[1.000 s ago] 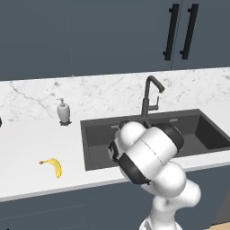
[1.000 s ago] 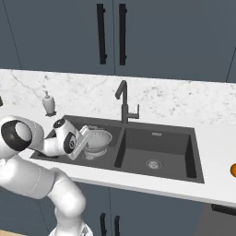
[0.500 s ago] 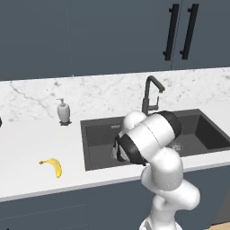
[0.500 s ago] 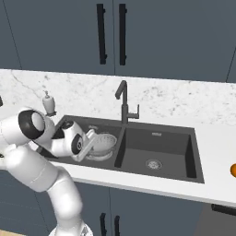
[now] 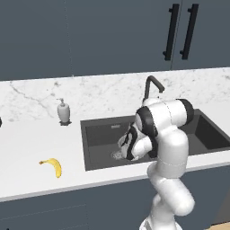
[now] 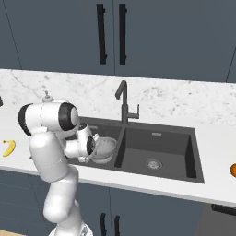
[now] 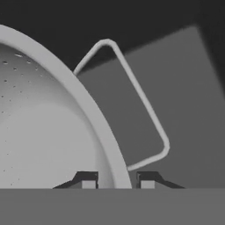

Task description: Put the colander in the sink, put the banana, orange in the colander, and turn on the sink faucet and pour water over the colander.

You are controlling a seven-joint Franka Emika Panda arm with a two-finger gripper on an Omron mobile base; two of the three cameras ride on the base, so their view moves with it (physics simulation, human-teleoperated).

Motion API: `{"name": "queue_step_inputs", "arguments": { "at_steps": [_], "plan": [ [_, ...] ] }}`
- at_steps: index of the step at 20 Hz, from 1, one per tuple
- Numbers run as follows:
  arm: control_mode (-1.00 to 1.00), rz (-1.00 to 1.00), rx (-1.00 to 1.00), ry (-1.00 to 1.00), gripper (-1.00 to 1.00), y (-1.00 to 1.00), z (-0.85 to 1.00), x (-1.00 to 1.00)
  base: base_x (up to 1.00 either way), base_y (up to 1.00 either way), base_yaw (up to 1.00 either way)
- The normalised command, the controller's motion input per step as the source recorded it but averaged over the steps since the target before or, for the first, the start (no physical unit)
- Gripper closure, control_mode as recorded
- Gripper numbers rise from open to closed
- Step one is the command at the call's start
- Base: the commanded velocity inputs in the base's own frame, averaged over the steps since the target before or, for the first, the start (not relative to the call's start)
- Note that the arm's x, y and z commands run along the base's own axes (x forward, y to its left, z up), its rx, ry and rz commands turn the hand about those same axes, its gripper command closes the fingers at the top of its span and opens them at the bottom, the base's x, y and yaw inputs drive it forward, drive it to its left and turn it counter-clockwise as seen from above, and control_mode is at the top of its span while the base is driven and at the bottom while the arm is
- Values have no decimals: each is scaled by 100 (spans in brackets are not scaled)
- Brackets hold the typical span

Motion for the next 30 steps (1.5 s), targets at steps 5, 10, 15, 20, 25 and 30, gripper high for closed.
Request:
{"name": "queue_step_inputs", "arguments": {
  "at_steps": [5, 10, 15, 20, 25, 30],
  "plan": [
    [-100, -9, 2, 0, 100, 77, -41, -1, 0, 0, 0],
    [-100, -12, 0, -1, -100, 87, -40, -9, 0, 0, 0],
    [-100, -19, 0, -13, -100, 33, -33, 14, 0, 0, 0],
    [-100, -27, 5, -25, -100, 0, -20, 46, 0, 0, 0],
    [-100, -14, 17, -39, -100, 0, 59, 7, 0, 0, 0],
    [-100, -1, 8, -27, -100, 8, 100, -5, 0, 0, 0]
  ]
}}
